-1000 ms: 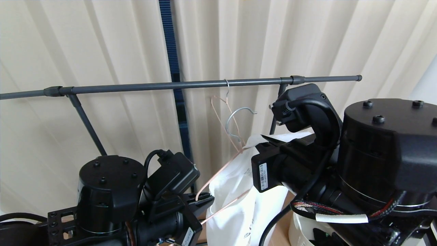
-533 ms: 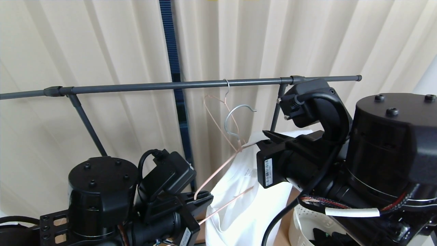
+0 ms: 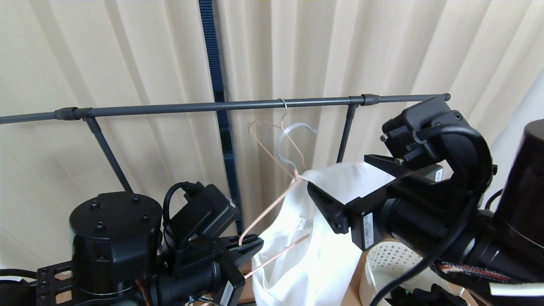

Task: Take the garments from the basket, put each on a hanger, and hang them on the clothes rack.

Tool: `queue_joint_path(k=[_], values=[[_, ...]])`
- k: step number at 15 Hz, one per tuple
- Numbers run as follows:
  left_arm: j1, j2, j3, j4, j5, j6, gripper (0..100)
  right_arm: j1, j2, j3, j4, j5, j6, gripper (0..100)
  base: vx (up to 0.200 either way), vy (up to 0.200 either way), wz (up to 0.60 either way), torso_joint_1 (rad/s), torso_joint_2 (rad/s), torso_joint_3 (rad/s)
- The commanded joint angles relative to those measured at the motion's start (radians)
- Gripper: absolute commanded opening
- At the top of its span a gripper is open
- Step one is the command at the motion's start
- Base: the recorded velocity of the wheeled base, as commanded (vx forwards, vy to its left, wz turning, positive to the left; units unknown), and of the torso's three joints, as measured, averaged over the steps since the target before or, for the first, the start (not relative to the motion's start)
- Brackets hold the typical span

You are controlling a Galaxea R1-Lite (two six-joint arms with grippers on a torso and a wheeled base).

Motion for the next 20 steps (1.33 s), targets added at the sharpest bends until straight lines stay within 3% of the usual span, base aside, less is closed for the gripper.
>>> queue_joint_path(k=[1,6,8,9,10,11,12,13,15,16,17,18,19,20], values=[[0.003,-0.008,0.003,-0.001,-0.001,-0.001,0,-0.016,-0.032,0.013,-0.005,-0.001,-0.004,100,0.000,0.000,0.00,0.000,0.00,0.000],[0.012,-0.023,0.017,-0.008,-0.002,0.001,0,-0.017,-0.041,0.014,-0.001,0.005,-0.004,100,0.000,0.000,0.00,0.000,0.00,0.000],[0.016,-0.036,0.044,-0.015,-0.004,0.002,0,-0.033,-0.084,0.020,0.053,0.061,-0.004,100,0.000,0.000,0.00,0.000,0.00,0.000],[0.035,-0.040,0.080,-0.025,-0.008,0.010,0,-0.077,-0.151,0.025,0.162,0.177,-0.004,100,0.000,0.000,0.00,0.000,0.00,0.000],[0.038,-0.046,0.087,-0.036,-0.010,0.010,0,-0.095,-0.174,0.025,0.197,0.214,-0.004,100,0.000,0.000,0.00,0.000,0.00,0.000],[0.041,-0.079,0.120,-0.062,-0.013,0.011,0,-0.171,-0.265,0.016,0.334,0.338,-0.016,100,0.000,0.000,0.00,0.000,0.00,0.000],[0.039,-0.091,0.132,-0.062,-0.014,0.016,0,-0.204,-0.309,0.010,0.391,0.406,-0.058,100,0.000,0.000,0.00,0.000,0.00,0.000],[0.039,-0.102,0.161,-0.064,-0.016,0.025,0,-0.273,-0.345,-0.036,0.463,0.554,-0.127,100,0.000,0.000,0.00,0.000,0.00,0.000],[0.039,-0.129,0.224,-0.096,-0.059,0.044,0,-0.361,-0.325,-0.133,0.604,0.659,-0.177,100,0.000,0.000,0.00,0.000,0.00,0.000],[0.039,-0.145,0.255,-0.120,-0.073,0.050,0,-0.370,-0.306,-0.178,0.694,0.685,-0.223,100,0.000,0.000,0.00,0.000,0.00,0.000],[0.039,-0.161,0.288,-0.145,-0.074,0.059,0,-0.392,-0.289,-0.230,0.806,0.757,-0.268,100,0.000,0.000,0.00,0.000,0.00,0.000],[0.038,-0.169,0.301,-0.151,-0.074,0.065,0,-0.407,-0.279,-0.248,0.851,0.797,-0.295,100,0.000,0.000,0.00,0.000,0.00,0.000],[0.036,-0.191,0.327,-0.157,-0.076,0.082,0,-0.459,-0.237,-0.290,0.938,0.880,-0.421,100,0.000,0.000,0.00,0.000,0.00,0.000],[0.033,-0.197,0.336,-0.157,-0.076,0.090,0,-0.488,-0.214,-0.300,0.963,0.912,-0.476,100,0.000,0.000,0.00,0.000,0.00,0.000]])
